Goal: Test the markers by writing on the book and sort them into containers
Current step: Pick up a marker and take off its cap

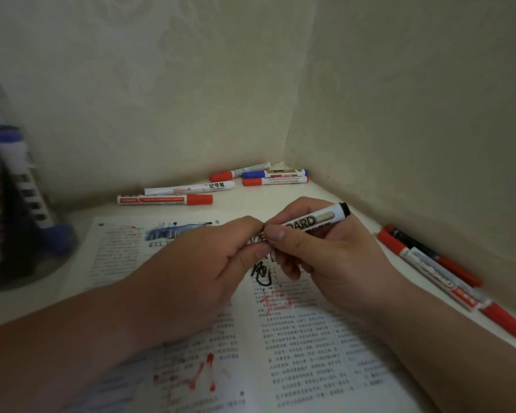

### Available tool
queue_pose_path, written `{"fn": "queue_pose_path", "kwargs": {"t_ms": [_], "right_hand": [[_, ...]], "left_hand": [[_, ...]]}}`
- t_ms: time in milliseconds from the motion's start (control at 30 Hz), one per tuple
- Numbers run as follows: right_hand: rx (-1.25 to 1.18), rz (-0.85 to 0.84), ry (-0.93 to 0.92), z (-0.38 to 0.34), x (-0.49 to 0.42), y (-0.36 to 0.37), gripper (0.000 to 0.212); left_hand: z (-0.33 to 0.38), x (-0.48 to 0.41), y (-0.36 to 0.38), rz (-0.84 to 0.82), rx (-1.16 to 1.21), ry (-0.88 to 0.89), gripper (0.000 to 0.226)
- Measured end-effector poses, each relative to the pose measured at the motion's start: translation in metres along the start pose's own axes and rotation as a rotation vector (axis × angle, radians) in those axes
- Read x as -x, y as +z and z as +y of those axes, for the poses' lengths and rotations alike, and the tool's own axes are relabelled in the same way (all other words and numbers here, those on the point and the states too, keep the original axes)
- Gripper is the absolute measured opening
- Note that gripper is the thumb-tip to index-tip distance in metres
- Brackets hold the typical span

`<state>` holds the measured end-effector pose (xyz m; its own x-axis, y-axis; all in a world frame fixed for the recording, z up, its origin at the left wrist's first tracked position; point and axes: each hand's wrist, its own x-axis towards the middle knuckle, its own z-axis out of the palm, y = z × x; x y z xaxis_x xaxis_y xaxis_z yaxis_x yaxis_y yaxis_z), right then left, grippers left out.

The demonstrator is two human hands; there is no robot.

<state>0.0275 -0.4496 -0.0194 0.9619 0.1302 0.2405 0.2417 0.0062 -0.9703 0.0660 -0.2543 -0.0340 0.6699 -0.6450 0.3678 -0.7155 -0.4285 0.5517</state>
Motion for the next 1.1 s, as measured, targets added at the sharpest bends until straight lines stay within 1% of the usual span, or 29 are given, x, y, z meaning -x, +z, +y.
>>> {"fn": "queue_pose_path", "kwargs": {"t_ms": [100, 167, 200, 267, 333, 367, 400, 433, 467, 533, 567, 600, 633, 700, 800, 900, 933, 1000, 1100], "right_hand": [[-0.021, -0.051, -0.029, -0.002, 0.0, -0.003, 0.006], [0.0, -0.019, -0.033, -0.004, -0.001, -0.004, 0.006], [0.001, 0.039, -0.035, -0.006, -0.003, -0.007, 0.01], [-0.089, 0.21, -0.03, -0.011, -0.007, -0.017, 0.015], [-0.155, 0.343, 0.012, -0.021, -0.011, -0.029, 0.021], [-0.126, 0.366, 0.055, -0.027, -0.011, -0.035, 0.022], [-0.066, 0.346, 0.113, -0.032, -0.01, -0.041, 0.022], [-0.005, 0.266, 0.178, -0.036, -0.008, -0.045, 0.02], [0.036, 0.142, 0.247, -0.039, -0.005, -0.046, 0.017], [0.054, -0.111, 0.354, -0.039, 0.001, -0.041, 0.014], [0.057, -0.185, 0.375, -0.034, 0.003, -0.037, 0.015], [0.065, -0.21, 0.376, -0.027, 0.005, -0.034, 0.017], [0.067, -0.198, 0.367, -0.019, 0.006, -0.032, 0.018], [0.055, -0.127, 0.327, -0.008, 0.008, -0.03, 0.014], [0.086, -0.036, 0.273, -0.007, 0.01, -0.042, 0.008], [0.168, -0.061, 0.328, -0.006, 0.015, -0.05, 0.006], [0.196, -0.078, 0.332, -0.006, 0.017, -0.049, 0.007], [0.255, -0.075, 0.312, -0.006, 0.018, -0.046, 0.01], [0.35, -0.073, 0.323, -0.009, 0.018, -0.042, 0.01]], "left_hand": [[0.007, -0.001, -0.004, 0.021, 0.05, 0.008, 0.02], [0.008, -0.001, -0.004, 0.034, 0.084, -0.002, 0.024], [0.007, 0.0, -0.004, 0.029, 0.12, -0.022, 0.028], [0.004, 0.003, -0.002, 0.012, 0.208, -0.067, 0.036], [-0.001, 0.004, -0.001, 0.015, 0.259, -0.095, 0.028], [-0.003, 0.004, 0.0, 0.026, 0.261, -0.097, 0.028], [-0.005, 0.004, 0.002, 0.037, 0.246, -0.09, 0.035], [-0.005, 0.004, 0.004, 0.04, 0.214, -0.08, 0.042], [-0.006, 0.003, 0.005, 0.041, 0.183, -0.082, 0.046], [-0.007, 0.001, 0.006, 0.046, 0.164, -0.101, 0.049], [-0.007, 0.0, 0.006, 0.051, 0.177, -0.11, 0.05], [-0.007, 0.0, 0.006, 0.065, 0.191, -0.111, 0.05], [-0.007, -0.001, 0.006, 0.087, 0.197, -0.107, 0.049], [-0.009, -0.001, 0.006, 0.129, 0.212, -0.112, 0.045], [-0.009, -0.001, 0.004, 0.137, 0.197, -0.107, 0.039], [-0.008, -0.001, 0.0, 0.102, 0.038, -0.045, 0.037], [-0.008, -0.001, 0.0, 0.094, -0.01, -0.024, 0.032], [-0.009, -0.002, 0.0, 0.071, -0.057, -0.005, 0.015], [-0.011, -0.002, 0.001, 0.056, -0.051, 0.026, 0.019]]}}
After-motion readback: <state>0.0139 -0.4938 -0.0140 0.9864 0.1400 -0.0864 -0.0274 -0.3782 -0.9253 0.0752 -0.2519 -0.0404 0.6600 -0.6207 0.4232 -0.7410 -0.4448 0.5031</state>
